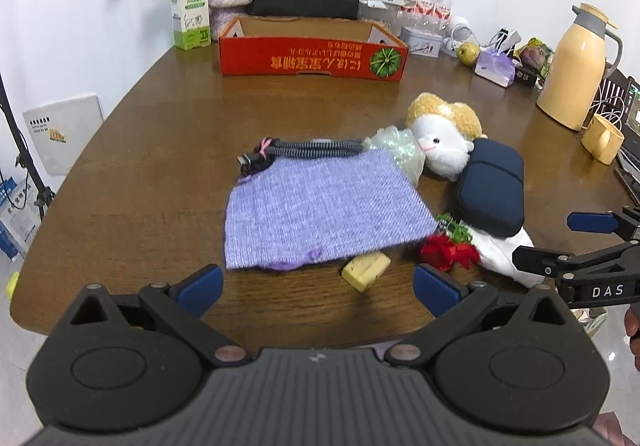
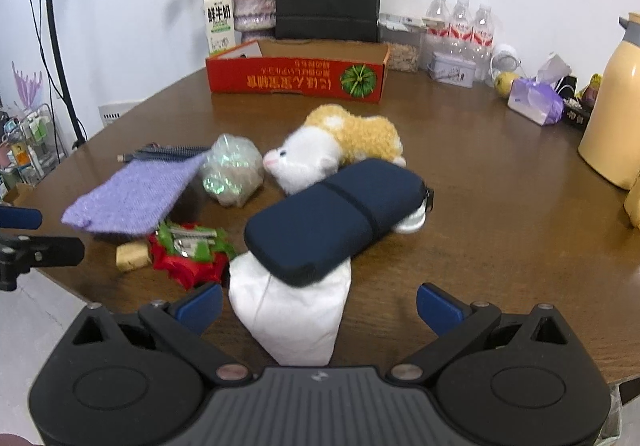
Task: Organize objects
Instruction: 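Close the left gripper on the yellow block while the right gripper closes on the white tissue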
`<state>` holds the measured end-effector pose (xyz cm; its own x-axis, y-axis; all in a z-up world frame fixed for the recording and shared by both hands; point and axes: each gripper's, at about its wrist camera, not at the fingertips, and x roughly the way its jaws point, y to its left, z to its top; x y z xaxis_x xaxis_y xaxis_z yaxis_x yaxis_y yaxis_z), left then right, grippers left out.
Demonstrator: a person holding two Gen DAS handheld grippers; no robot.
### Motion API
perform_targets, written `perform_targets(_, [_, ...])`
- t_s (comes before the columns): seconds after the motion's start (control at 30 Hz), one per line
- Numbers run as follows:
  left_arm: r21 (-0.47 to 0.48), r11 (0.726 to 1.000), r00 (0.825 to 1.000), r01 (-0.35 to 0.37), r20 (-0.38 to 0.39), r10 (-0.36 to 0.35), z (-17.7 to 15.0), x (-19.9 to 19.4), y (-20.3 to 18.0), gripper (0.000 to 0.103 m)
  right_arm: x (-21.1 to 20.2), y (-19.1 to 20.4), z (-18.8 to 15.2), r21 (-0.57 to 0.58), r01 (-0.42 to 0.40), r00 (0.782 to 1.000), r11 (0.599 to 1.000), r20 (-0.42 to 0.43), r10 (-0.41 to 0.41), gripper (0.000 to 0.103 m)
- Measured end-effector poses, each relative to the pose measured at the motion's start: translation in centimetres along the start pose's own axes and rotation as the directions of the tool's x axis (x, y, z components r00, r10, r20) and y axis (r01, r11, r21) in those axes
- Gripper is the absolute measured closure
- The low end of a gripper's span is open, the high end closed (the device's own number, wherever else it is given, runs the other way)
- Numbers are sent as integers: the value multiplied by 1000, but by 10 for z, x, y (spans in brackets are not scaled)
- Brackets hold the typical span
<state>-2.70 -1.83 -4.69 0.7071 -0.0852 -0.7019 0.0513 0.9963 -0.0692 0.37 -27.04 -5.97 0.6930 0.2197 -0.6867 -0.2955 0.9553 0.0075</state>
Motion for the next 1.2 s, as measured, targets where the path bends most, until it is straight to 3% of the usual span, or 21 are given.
perform_targets(0.47, [-13, 999, 998, 36, -51, -36, -11, 29, -7, 0, 19, 1, -8, -1, -18, 999, 1000, -50, 18, 0])
perform_targets(0.83, [8, 1000, 999, 16, -39, -15, -7, 49, -17, 3, 31, 3, -9, -10, -16, 998, 1000, -63, 16, 0])
perform_targets(0.93, [23, 1000, 1000, 6, -25, -5, -6, 52, -20, 9, 33, 2, -7, -6, -12, 998, 1000, -56, 11, 0])
perform_targets(1.03, [47, 999, 1000, 2, -10, -1, -5, 52, -24, 24, 35, 2, -6, -5, -9, 999, 1000, -52, 9, 0])
perform_targets(1.13, [72, 997, 1000, 18, 0, -18, -5, 50, -27, 43, 36, 3, -6, -11, -18, 999, 1000, -40, 17, 0])
perform_targets(1.2, [82, 996, 1000, 29, 5, -29, -5, 49, -28, 63, 36, 3, -5, -13, -23, 999, 1000, -33, 22, 4])
